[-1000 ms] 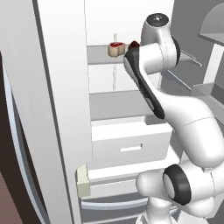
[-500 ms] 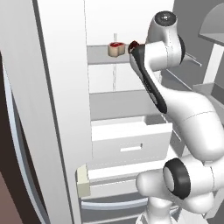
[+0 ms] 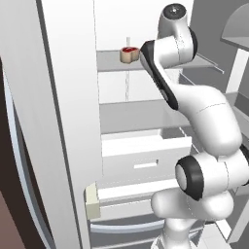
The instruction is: Gather the lemon wedge and lemon from the fridge and place them on a tray on the dining counter. Then gather the steaks from the fridge and place them on the other tray.
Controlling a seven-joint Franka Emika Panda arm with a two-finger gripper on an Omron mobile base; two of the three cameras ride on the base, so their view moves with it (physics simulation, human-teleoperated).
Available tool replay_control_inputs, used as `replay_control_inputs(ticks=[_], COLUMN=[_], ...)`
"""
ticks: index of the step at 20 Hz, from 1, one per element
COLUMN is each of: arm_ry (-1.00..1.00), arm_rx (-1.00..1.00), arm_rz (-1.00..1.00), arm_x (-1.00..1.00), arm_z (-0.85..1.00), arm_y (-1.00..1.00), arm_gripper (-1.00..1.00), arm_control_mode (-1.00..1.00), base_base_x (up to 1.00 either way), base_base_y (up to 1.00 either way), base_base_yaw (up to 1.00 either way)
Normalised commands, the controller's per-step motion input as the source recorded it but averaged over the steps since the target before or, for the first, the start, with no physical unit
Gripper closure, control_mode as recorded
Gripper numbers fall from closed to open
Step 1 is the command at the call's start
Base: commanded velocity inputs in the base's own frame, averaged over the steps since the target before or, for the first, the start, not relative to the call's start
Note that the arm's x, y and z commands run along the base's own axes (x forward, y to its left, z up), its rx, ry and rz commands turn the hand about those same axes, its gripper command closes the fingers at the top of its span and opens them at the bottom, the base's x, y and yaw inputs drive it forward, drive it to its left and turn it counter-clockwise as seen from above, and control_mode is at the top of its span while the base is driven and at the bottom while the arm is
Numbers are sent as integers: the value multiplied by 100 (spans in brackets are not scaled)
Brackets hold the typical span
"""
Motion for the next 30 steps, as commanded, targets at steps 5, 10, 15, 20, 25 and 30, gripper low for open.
replay_control_inputs(ticks=[5,10,15,20,25,30], arm_ry=[16,6,0,0,3,1], arm_rx=[-4,0,0,0,0,0], arm_rz=[-4,0,4,7,7,6], arm_x=[51,37,32,27,29,5], arm_z=[-1,0,-4,-19,-19,-11], arm_y=[-2,-7,-19,-25,-13,-7], arm_gripper=[-100,-100,-100,-100,-100,-100], arm_control_mode=[-100,-100,-100,-100,-100,-100], base_base_x=[0,0,0,0,0,0], base_base_y=[0,0,0,0,0,0], base_base_yaw=[0,0,0,0,0,0])
